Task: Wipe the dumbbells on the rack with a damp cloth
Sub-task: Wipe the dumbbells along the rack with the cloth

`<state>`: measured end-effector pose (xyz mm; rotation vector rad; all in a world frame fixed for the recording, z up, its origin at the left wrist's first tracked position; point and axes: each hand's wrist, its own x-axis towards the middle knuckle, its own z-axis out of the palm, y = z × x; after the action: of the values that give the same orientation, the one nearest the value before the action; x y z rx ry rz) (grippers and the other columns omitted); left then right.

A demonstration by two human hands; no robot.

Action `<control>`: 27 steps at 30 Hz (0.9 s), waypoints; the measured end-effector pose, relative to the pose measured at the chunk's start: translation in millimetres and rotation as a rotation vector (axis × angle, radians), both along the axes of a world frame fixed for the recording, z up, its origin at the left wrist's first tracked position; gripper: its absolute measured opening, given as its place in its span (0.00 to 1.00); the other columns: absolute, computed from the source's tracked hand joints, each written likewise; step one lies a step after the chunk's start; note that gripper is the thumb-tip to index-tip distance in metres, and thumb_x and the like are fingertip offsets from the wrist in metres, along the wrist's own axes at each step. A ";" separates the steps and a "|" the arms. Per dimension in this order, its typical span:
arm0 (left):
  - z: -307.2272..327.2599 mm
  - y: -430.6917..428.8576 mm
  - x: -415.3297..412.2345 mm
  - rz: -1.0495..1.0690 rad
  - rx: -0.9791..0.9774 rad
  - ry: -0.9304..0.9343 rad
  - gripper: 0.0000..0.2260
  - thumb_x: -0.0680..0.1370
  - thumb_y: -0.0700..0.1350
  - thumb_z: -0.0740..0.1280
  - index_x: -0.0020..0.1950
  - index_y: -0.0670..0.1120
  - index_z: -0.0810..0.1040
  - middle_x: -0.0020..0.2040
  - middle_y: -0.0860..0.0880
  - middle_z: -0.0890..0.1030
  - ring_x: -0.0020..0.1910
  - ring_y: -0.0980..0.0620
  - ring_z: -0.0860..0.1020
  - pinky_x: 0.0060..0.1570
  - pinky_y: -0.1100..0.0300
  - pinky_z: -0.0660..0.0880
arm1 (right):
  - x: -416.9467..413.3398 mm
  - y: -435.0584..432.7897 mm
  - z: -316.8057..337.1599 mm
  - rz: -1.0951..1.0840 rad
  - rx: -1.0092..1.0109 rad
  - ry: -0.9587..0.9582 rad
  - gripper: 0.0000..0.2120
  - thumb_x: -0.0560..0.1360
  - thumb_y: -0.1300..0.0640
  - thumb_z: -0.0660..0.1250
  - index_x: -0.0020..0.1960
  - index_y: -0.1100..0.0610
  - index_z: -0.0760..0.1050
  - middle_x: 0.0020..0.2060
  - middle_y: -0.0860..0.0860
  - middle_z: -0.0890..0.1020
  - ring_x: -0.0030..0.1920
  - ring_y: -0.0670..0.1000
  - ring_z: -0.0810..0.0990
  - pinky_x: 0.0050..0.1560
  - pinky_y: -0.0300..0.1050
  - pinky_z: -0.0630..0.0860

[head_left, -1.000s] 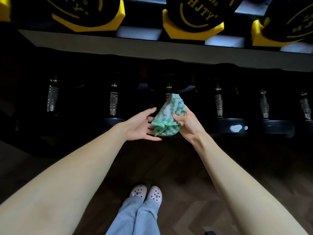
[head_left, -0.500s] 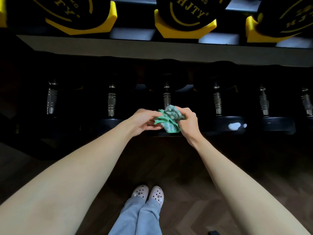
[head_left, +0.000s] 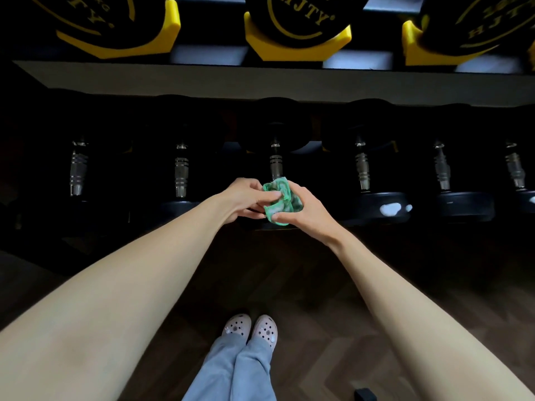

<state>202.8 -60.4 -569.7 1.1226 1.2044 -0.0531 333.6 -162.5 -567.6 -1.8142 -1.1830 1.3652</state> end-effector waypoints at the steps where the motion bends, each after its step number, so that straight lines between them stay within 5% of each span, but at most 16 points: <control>1: 1.7 -0.1 3.2 -0.021 0.035 0.021 0.13 0.73 0.47 0.72 0.36 0.45 0.69 0.37 0.49 0.80 0.38 0.54 0.79 0.43 0.59 0.79 | 2.2 -0.6 -4.3 -0.006 -0.002 -0.009 0.30 0.68 0.56 0.73 0.68 0.50 0.67 0.59 0.47 0.74 0.59 0.46 0.73 0.58 0.39 0.71; 6: 7.8 -1.9 14.1 -0.070 -0.034 -0.027 0.10 0.76 0.51 0.68 0.44 0.45 0.79 0.39 0.50 0.76 0.39 0.56 0.73 0.42 0.63 0.75 | 17.8 -6.3 -13.9 -0.238 -0.007 -0.029 0.23 0.74 0.66 0.66 0.67 0.55 0.69 0.59 0.53 0.76 0.59 0.50 0.76 0.56 0.40 0.74; 9: 0.3 -2.2 16.2 0.162 -0.046 -0.046 0.11 0.79 0.48 0.63 0.57 0.44 0.78 0.43 0.48 0.78 0.39 0.56 0.75 0.42 0.63 0.77 | 24.3 -10.5 -20.4 -0.492 -0.015 -0.147 0.20 0.74 0.66 0.63 0.65 0.57 0.70 0.57 0.54 0.78 0.57 0.51 0.76 0.52 0.36 0.73; 12: -16.9 -0.8 10.5 0.360 0.056 0.155 0.15 0.81 0.40 0.58 0.67 0.40 0.71 0.58 0.41 0.76 0.50 0.49 0.77 0.34 0.64 0.76 | 19.8 -16.1 -32.4 -0.631 -0.085 -0.384 0.18 0.76 0.63 0.61 0.65 0.57 0.70 0.57 0.56 0.77 0.58 0.55 0.75 0.58 0.47 0.70; 17: -41.5 -16.5 -5.9 0.335 -0.097 0.186 0.21 0.82 0.45 0.55 0.75 0.43 0.59 0.73 0.43 0.63 0.72 0.44 0.63 0.68 0.50 0.64 | 3.7 -16.8 -48.3 -0.749 -0.278 -0.533 0.17 0.78 0.63 0.58 0.67 0.60 0.67 0.61 0.58 0.75 0.62 0.58 0.72 0.59 0.47 0.67; 24: -43.9 -10.9 -26.5 0.300 -0.276 0.060 0.25 0.83 0.53 0.46 0.75 0.39 0.59 0.75 0.38 0.59 0.74 0.43 0.59 0.72 0.46 0.56 | -18.2 -18.4 -35.3 -0.430 0.040 -0.621 0.17 0.77 0.60 0.62 0.65 0.58 0.70 0.55 0.54 0.71 0.47 0.47 0.71 0.44 0.31 0.60; 27: -39.6 -6.8 -32.8 0.301 -0.296 0.035 0.25 0.83 0.54 0.44 0.75 0.40 0.59 0.74 0.38 0.61 0.74 0.43 0.59 0.72 0.45 0.55 | -39.8 -17.7 -41.0 -0.229 0.202 -0.628 0.17 0.75 0.62 0.65 0.63 0.60 0.72 0.55 0.55 0.72 0.48 0.49 0.73 0.49 0.39 0.71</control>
<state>170.0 -67.3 -609.3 0.6788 1.3369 -0.0202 293.9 -180.2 -608.6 -2.2137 -1.2982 0.5296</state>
